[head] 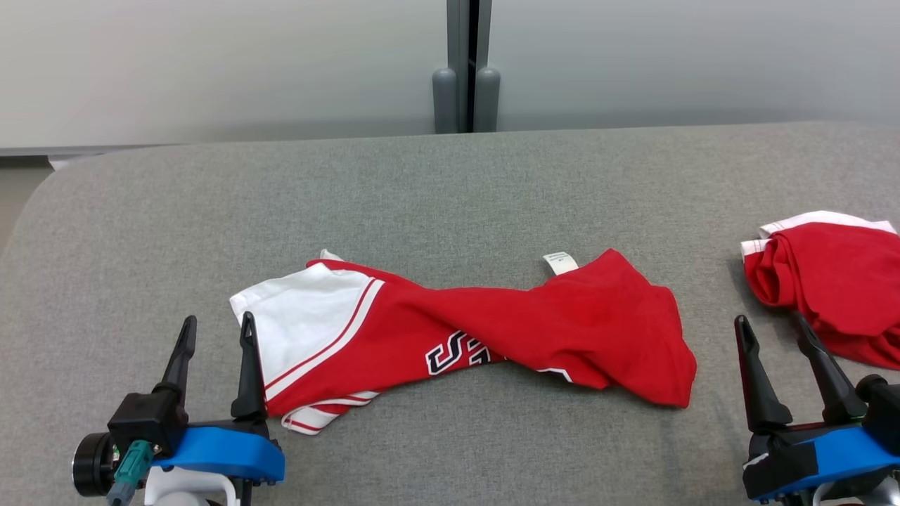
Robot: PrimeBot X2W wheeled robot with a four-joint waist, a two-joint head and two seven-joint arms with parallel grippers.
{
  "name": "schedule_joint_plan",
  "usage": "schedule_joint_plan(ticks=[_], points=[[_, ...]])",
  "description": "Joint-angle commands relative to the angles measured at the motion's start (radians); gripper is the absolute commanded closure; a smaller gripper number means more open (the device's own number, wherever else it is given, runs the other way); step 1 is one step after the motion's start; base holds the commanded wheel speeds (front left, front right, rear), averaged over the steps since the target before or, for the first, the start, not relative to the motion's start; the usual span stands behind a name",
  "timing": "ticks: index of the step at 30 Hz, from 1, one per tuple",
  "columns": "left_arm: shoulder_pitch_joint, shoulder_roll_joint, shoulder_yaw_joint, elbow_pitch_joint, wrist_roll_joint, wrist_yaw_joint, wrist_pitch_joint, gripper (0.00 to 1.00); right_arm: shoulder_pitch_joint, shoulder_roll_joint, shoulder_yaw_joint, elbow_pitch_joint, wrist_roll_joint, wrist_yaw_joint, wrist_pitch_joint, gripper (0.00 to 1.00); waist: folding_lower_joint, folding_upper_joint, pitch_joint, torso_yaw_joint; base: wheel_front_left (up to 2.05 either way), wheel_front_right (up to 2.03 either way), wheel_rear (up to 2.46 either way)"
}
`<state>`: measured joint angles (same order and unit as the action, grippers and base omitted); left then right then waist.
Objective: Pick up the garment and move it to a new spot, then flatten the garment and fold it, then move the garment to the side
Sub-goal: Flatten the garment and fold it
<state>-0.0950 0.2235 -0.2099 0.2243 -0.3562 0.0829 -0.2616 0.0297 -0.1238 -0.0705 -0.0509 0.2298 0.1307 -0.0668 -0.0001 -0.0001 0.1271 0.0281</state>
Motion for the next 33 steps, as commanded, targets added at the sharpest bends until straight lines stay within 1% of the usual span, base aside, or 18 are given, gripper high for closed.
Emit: schedule_joint_plan(ticks=[1, 9, 22, 26, 30, 31, 33], points=[[0.007, 0.006, 0.001, -0.005, 0.000, 0.005, -0.002, 0.00, -0.006, -0.007, -0.005, 0.003, -0.002, 0.000, 0.004, 0.00, 0.0001, 0.0001, -0.011, -0.006, 0.00, 0.00, 0.00], [0.034, 0.016, -0.011, -0.015, -0.002, 0.010, 0.014, 0.00, 0.016, 0.007, -0.011, 0.009, -0.003, 0.000, 0.017, 0.00, 0.0001, 0.0001, -0.034, -0.013, 0.00, 0.00, 0.00], [0.024, 0.028, -0.021, -0.030, -0.002, 0.019, 0.029, 0.00, -0.009, 0.010, 0.008, 0.026, -0.001, 0.000, 0.029, 0.00, 0.0001, 0.0001, -0.022, -0.014, 0.00, 0.00, 0.00], [0.000, 0.028, -0.022, -0.043, 0.002, 0.023, 0.028, 0.00, -0.049, -0.017, 0.050, 0.079, 0.016, 0.000, 0.041, 0.00, 0.0001, 0.0001, 0.010, -0.009, 0.00, 0.00, 0.00], [-0.029, 0.027, -0.026, -0.052, 0.005, 0.020, 0.024, 0.00, -0.121, -0.048, 0.105, 0.187, 0.043, 0.000, 0.041, 0.00, 0.0001, 0.0001, 0.057, -0.001, 0.00, 0.00, 0.00], [-0.029, 0.027, -0.026, -0.052, 0.005, 0.020, 0.024, 0.00, -0.121, -0.048, 0.105, 0.187, 0.043, 0.000, 0.041, 0.00, 0.0001, 0.0001, 0.057, -0.001, 0.00, 0.00, 0.00], [-0.048, 0.025, -0.029, -0.054, 0.007, 0.017, 0.023, 0.00, -0.159, -0.061, 0.128, 0.254, 0.059, 0.000, 0.038, 0.00, 0.0001, 0.0001, 0.082, 0.005, 0.00, 0.00, 0.00]])
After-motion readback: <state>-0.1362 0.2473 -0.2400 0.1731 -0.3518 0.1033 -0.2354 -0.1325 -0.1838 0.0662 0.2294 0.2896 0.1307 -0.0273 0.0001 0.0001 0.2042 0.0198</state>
